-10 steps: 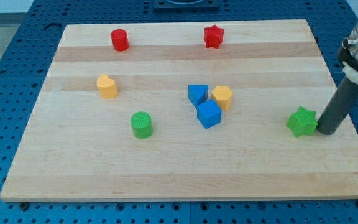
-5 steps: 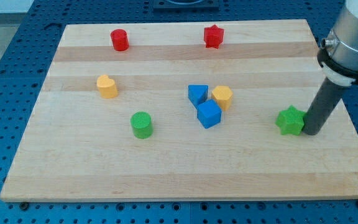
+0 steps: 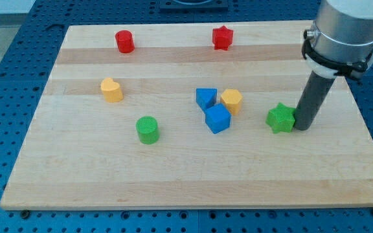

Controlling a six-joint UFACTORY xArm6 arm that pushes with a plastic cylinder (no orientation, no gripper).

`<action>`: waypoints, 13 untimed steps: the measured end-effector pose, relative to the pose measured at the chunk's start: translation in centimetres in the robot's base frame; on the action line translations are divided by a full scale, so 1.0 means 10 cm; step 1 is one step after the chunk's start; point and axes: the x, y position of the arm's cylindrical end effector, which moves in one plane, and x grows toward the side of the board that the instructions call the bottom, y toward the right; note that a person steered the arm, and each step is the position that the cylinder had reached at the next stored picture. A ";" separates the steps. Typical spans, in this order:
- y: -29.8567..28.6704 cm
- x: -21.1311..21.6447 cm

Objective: Move green star towards yellow hexagon

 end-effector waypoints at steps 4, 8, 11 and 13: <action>-0.29 0.00; -0.61 0.00; -0.63 -0.15; -0.63 -0.38</action>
